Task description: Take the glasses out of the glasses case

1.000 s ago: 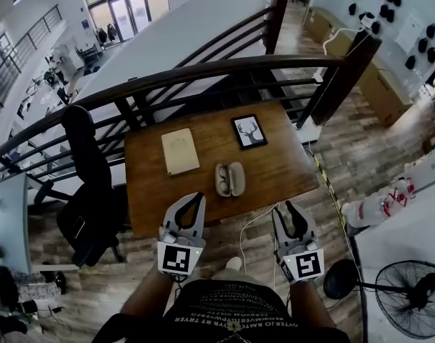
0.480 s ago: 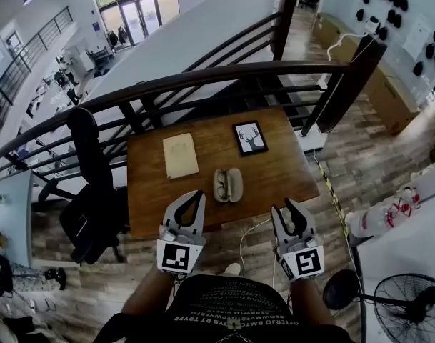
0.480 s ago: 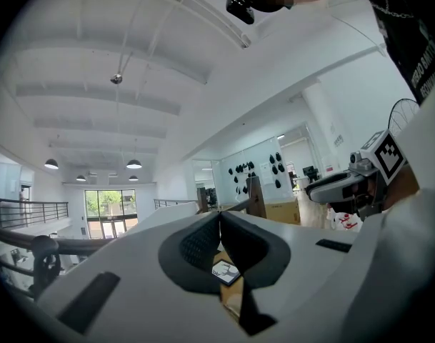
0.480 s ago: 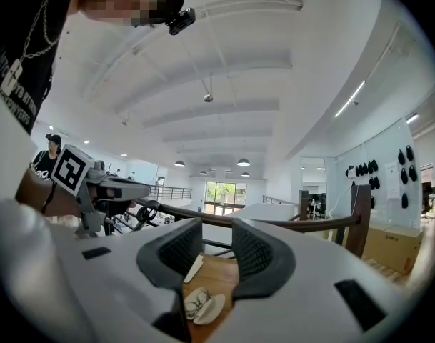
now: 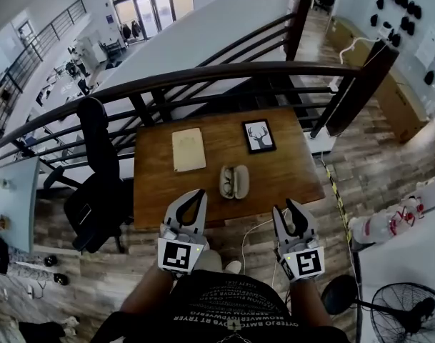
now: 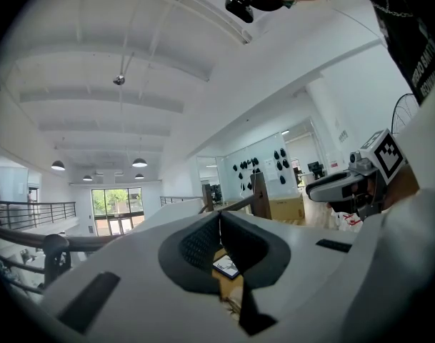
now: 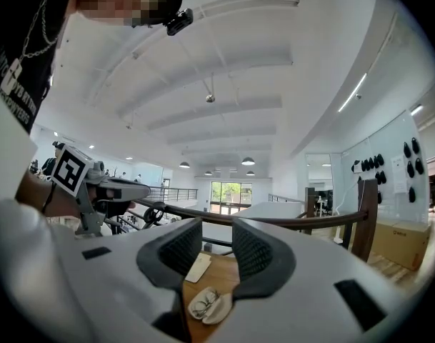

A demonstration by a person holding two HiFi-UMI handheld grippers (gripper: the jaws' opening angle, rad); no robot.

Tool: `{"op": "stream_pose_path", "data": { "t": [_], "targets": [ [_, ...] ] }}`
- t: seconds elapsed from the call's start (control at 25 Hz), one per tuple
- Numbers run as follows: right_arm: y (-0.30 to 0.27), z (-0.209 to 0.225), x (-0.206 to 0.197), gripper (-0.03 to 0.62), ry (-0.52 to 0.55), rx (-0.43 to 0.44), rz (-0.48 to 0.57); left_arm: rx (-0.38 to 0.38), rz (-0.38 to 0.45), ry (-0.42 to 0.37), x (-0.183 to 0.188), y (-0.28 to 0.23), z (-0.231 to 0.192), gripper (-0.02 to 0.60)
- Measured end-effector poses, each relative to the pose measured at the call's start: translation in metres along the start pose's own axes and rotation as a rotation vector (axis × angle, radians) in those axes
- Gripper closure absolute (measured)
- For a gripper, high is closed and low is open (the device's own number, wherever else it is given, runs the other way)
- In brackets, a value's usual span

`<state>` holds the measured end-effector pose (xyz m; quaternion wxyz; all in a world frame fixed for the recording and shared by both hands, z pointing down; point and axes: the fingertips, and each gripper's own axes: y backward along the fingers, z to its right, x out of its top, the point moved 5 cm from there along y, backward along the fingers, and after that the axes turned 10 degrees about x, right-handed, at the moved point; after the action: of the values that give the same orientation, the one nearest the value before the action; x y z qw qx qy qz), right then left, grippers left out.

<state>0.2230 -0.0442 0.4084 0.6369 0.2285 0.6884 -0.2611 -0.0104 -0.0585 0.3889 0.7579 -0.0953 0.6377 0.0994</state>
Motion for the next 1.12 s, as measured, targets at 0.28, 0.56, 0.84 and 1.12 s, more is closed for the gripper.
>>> {"op": "stream_pose_path", "data": {
  "t": [0.28, 0.56, 0.84, 1.12],
  "targets": [
    [-0.013, -0.01, -0.009, 0.475, -0.019, 0.005, -0.014, -0.001, -0.017, 0.0, -0.008, 0.001, -0.014, 0.552],
    [-0.041, -0.006, -0.015, 0.475, -0.031, -0.005, -0.019, -0.027, -0.031, 0.005, -0.018, -0.022, -0.03, 0.552],
    [-0.086, 0.008, -0.018, 0.475, -0.044, -0.008, -0.043, -0.038, -0.045, 0.015, -0.027, -0.065, -0.056, 0.554],
    [-0.132, 0.03, -0.03, 0.474, -0.083, -0.003, -0.066, -0.054, -0.046, 0.016, -0.032, -0.108, -0.077, 0.554]
  ]
}}
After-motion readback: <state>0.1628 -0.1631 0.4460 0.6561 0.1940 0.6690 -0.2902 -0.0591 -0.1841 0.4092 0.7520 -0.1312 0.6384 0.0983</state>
